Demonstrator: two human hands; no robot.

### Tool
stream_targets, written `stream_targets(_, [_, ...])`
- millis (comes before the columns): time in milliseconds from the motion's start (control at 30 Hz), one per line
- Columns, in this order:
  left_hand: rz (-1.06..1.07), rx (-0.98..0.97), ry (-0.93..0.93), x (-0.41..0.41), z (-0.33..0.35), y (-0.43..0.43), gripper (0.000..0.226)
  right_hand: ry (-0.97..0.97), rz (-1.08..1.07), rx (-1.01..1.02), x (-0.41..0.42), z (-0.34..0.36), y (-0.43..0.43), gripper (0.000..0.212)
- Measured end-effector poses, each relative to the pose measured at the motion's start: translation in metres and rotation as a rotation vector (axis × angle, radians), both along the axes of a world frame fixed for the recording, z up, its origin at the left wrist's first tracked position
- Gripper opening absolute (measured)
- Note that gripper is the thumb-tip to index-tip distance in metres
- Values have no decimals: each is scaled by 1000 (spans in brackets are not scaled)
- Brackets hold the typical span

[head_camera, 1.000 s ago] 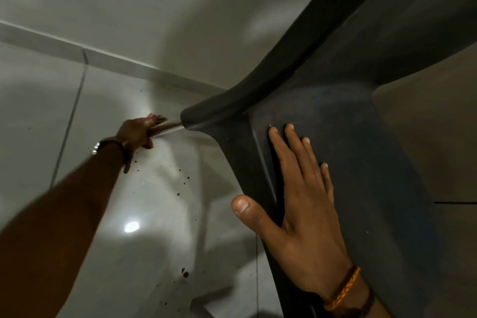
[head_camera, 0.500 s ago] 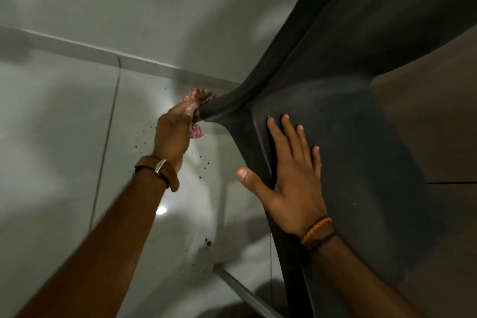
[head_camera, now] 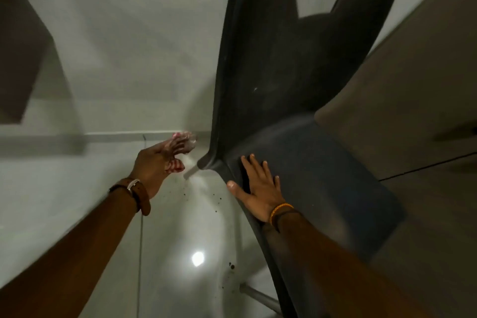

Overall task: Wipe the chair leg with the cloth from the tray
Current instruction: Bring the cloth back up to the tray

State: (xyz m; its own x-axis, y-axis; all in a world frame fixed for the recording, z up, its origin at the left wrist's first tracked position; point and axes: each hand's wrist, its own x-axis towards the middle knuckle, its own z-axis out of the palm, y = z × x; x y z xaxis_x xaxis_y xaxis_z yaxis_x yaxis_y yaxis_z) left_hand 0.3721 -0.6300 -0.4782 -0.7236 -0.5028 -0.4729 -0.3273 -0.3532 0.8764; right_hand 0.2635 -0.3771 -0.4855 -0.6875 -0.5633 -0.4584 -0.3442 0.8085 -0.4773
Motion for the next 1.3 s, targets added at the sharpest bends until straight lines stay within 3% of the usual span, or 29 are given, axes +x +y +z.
stream_targets(100, [25, -69, 11, 7, 42, -14, 34, 7, -42, -71, -3, 47, 3, 103])
stream_targets(200, [63, -318, -69, 9, 93, -14, 46, 91, -40, -68, -9, 108, 15, 108])
stream_targets(333, [118, -498, -71, -11, 194, 6, 44, 217, -54, -96, -26, 212, 44, 109])
stream_targets(567, [-74, -1064, 295, -63, 394, 48, 47, 426, -129, -106, -57, 382, 116, 109])
stream_targets(800, [-223, -1210, 516, -123, 504, 155, 45, 571, -323, -9, -78, 494, 234, 107])
stream_targets(1033, [-541, -1203, 703, -182, 533, 326, 48, 584, -578, 115, -73, 520, 384, 96])
stream_targets(1300, [-821, -1102, 766, -216, 507, 519, 37, 344, -802, 223, -42, 443, 518, 100])
